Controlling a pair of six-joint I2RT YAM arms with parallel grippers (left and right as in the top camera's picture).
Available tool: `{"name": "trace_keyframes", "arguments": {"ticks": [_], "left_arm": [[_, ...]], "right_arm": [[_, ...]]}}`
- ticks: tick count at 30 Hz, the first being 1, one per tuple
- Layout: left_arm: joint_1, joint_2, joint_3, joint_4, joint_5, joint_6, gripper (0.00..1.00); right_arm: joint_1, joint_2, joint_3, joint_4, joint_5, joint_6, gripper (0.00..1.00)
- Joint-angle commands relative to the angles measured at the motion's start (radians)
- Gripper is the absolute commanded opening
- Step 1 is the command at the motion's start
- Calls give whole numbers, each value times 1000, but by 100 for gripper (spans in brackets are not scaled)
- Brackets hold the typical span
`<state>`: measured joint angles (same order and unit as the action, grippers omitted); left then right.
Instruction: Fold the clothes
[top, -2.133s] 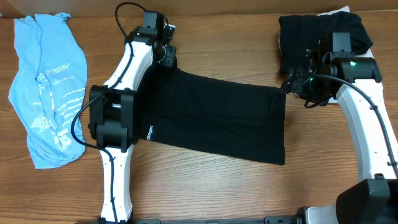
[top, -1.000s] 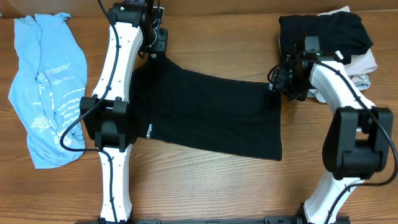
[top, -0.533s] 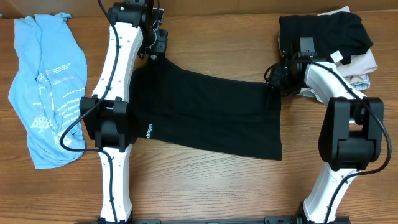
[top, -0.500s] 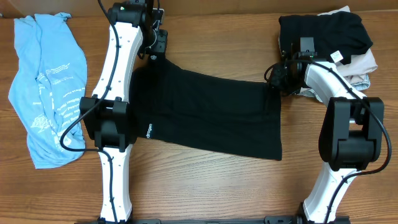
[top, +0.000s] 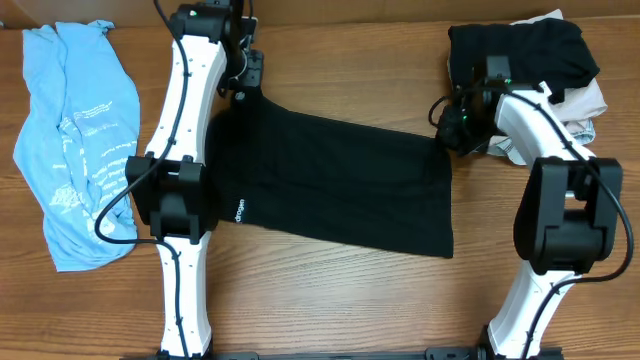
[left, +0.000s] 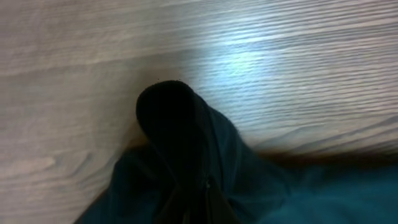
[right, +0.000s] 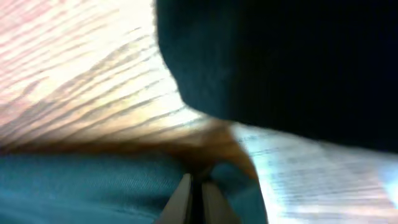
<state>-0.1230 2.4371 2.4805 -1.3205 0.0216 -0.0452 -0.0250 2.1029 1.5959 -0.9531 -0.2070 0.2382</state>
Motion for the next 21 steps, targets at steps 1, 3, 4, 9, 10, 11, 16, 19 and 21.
{"name": "trace_keyframes", "arguments": {"ticks": [1,3,4,9,10,11,16,19,21], "left_arm": [[45,-18,27,-33,-22,-41,4],[54,-18,27,-63,-22,-41,4],[56,-18,27,-76,-23,-40,4],[59,-18,27,-166,-22,-35,4],[59,-18,27,-196,-22,-24,4],[59,-18,27,-223,-22,-18,4],[59,-18,27,-369,-25,-17,4],[59,-18,14,-370,3,-14,4],[57,-18,-1,-370,4,-14,4]], "right_arm": [[-10,-76,85,-90,-5,-4,4],[-10,-108,92,-140,-5,-4,4],[-10,-120,92,-159,-5,-4,4],[-10,-171,92,-285,-5,-3,4],[-10,-175,91,-313,-7,1,4],[-10,-178,91,-330,-16,1,4],[0,-187,77,-394,-38,19,4],[11,-188,42,-411,-38,24,4],[17,-188,13,-414,-37,24,4]]}}
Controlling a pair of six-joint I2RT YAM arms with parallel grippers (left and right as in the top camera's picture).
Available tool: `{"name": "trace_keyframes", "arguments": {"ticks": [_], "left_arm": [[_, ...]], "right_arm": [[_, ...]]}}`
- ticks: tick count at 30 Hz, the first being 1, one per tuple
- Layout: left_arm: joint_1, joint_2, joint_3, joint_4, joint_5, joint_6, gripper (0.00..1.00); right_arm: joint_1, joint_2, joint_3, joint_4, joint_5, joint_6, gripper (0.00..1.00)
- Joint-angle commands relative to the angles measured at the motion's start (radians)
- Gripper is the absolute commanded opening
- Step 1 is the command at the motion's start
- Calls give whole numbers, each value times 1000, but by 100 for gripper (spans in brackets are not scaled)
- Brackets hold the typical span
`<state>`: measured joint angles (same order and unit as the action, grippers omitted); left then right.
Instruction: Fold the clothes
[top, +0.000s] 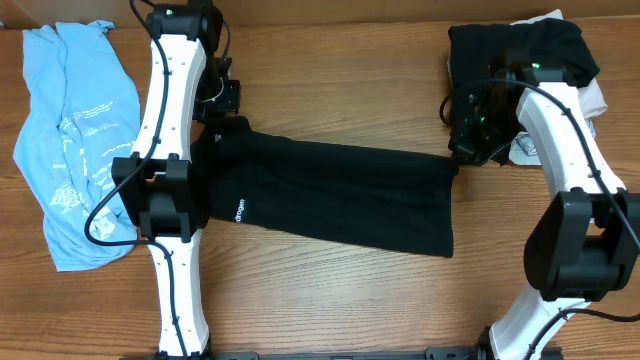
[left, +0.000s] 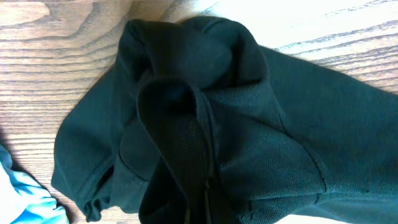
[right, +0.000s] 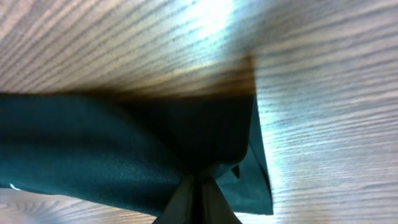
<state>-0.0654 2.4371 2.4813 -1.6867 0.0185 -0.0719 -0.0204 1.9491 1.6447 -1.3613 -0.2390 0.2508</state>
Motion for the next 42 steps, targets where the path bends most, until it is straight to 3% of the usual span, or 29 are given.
{"name": "trace_keyframes", "arguments": {"ticks": [1,9,16,18,19,21,22,23,32,42], "left_arm": [[0,-18,-14,-3,5,15,4],[16,-18,-269,-4,-22,42,4],[23,-18,-377,0,-34,43,4],[23,-18,-395,0,-33,43,46],[23,-18,-400,0,-33,43,61],[23,-18,-400,-3,-34,43,82],[23,-18,-400,-2,-35,43,97],[23,-18,-400,-2,-39,43,100],[48,-18,-346,87,-159,23,100],[111,-18,76,52,-93,-3,100]], "right_arm": [[15,-35,-54,-6,-6,11,4],[24,-97,-221,43,-6,62,4],[34,-246,-396,149,28,121,4],[34,-247,-454,175,28,120,13],[34,-247,-488,190,27,121,16],[34,-247,-523,206,27,121,33],[33,-247,-541,213,28,121,45],[33,-247,-553,221,28,121,54],[38,-247,-580,365,28,73,92],[55,-243,-713,523,28,68,96]]}}
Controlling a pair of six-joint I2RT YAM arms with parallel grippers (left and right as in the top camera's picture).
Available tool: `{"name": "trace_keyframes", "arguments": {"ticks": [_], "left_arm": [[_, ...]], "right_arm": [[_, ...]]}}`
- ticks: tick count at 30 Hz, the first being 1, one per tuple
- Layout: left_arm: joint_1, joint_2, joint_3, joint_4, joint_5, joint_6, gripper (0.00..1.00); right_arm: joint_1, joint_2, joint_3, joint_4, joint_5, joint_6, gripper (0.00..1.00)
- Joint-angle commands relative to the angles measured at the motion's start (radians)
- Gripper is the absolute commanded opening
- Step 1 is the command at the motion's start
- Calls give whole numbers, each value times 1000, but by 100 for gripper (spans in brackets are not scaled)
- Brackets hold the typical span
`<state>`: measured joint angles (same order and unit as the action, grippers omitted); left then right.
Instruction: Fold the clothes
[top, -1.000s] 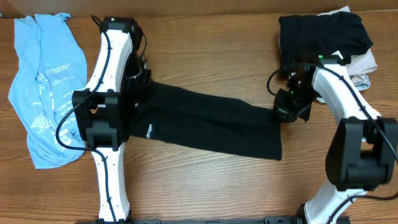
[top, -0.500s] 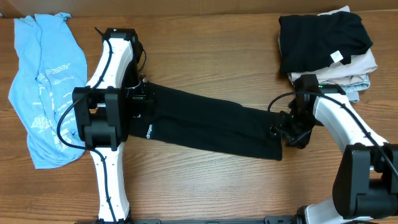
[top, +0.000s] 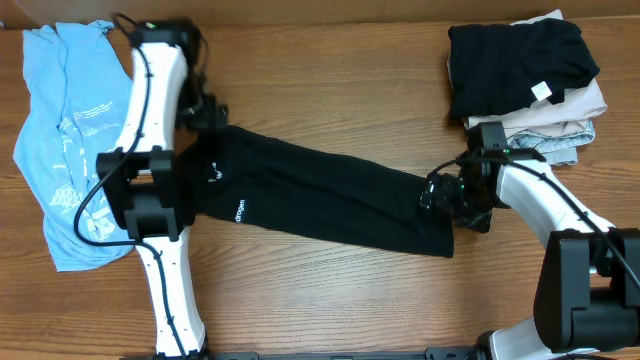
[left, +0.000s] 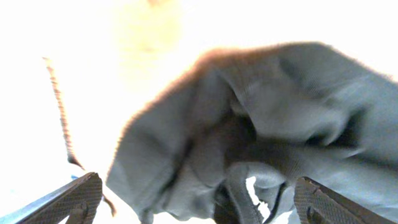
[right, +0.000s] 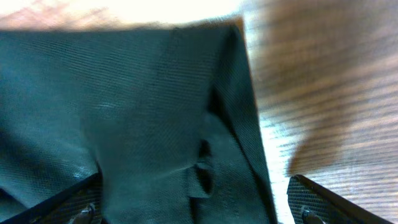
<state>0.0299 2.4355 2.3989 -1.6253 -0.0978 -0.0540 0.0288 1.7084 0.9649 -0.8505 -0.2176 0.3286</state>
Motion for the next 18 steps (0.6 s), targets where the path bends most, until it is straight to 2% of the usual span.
{"name": "trace_keyframes", "arguments": {"ticks": [1,6,8,13,16,17,18], "left_arm": [[16,-16,213,-11,35,-21,100],[14,-16,379,-8,134,-21,100],[14,-16,406,-8,159,-21,100],[14,-16,412,-2,180,-21,100],[15,-16,412,1,177,-21,100],[16,-16,412,1,176,-21,100],[16,-16,412,1,176,-21,100]], "right_arm": [[6,-3,-47,18,6,-10,96],[6,-3,-96,61,-26,-6,92],[6,-3,-103,84,-51,-6,85],[11,-3,-107,161,-145,-6,50],[18,-3,-107,177,-142,-7,8],[18,-3,-107,181,-142,-7,4],[17,-3,-107,184,-134,-7,4]]}}
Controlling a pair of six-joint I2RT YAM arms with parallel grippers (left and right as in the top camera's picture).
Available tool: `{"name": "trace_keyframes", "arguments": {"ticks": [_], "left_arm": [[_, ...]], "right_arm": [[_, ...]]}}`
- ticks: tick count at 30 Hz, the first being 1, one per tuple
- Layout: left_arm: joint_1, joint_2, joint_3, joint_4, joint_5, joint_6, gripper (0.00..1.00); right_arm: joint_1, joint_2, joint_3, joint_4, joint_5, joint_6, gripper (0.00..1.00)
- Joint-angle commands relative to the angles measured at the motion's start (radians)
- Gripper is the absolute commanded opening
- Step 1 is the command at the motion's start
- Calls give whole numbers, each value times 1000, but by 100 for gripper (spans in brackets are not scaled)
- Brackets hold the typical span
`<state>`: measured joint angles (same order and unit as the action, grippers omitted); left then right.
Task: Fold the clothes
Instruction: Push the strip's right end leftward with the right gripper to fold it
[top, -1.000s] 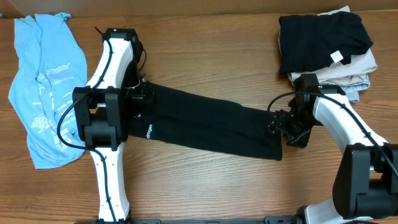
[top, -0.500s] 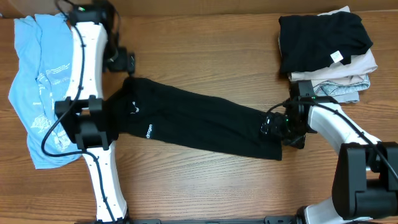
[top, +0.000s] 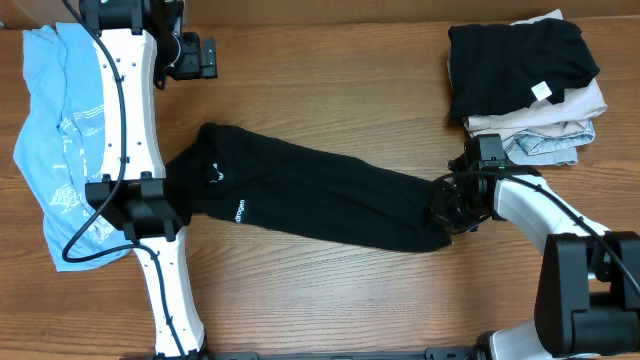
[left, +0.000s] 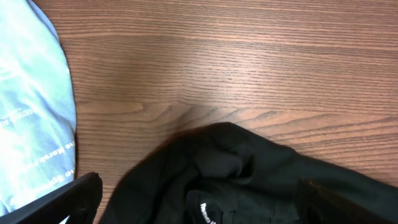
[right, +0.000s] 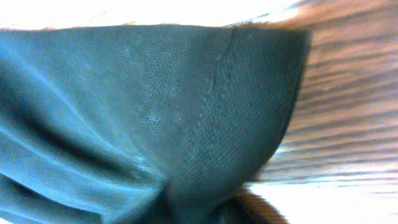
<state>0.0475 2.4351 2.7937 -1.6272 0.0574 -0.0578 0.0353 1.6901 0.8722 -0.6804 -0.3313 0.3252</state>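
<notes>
A black garment (top: 320, 195) lies as a long narrow strip slanting across the table's middle. Small white lettering shows near its left end. My left gripper (top: 192, 57) hangs open at the far left of the table, well behind that left end. In the left wrist view its fingers (left: 68, 196) stand wide apart over the garment's bunched end (left: 249, 180). My right gripper (top: 452, 207) sits at the strip's right end, shut on it. Gathered black cloth (right: 155, 112) fills the right wrist view and hides the fingers.
A crumpled light blue shirt (top: 70, 140) lies along the left edge and also shows in the left wrist view (left: 31, 112). A stack of folded clothes (top: 525, 80), black on top, sits at the back right corner.
My left gripper, then open right at the garment's left end, is now farther back and above it. My right gripper, then open over the right end, is now shut on it.
First both grippers were shut on the far corners of the widely spread black garment. Then the far edge lay nearer the front and the garment was narrower. Later both grippers were open and it was a strip. Now the left is away and the right grips the end.
</notes>
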Motion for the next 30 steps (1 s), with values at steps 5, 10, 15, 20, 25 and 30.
{"name": "trace_keyframes", "arguments": {"ticks": [5,10,15,20,25,30], "left_arm": [[-1,-16,17,15,14,-17,100],[-1,-16,17,43,10,-22,100],[-1,-16,17,57,11,-21,100],[-1,-16,16,58,11,-21,100],[-3,-16,16,58,15,-23,100],[-3,-16,16,58,15,-25,100]], "right_arm": [[-69,13,5,-20,-10,10,4],[-274,-33,102,-200,11,-45,4],[-410,-89,195,-314,15,-99,4],[-354,-128,269,-404,-36,-147,4],[-74,-134,269,-359,-72,-49,4],[142,-125,266,-228,-32,117,4]]}}
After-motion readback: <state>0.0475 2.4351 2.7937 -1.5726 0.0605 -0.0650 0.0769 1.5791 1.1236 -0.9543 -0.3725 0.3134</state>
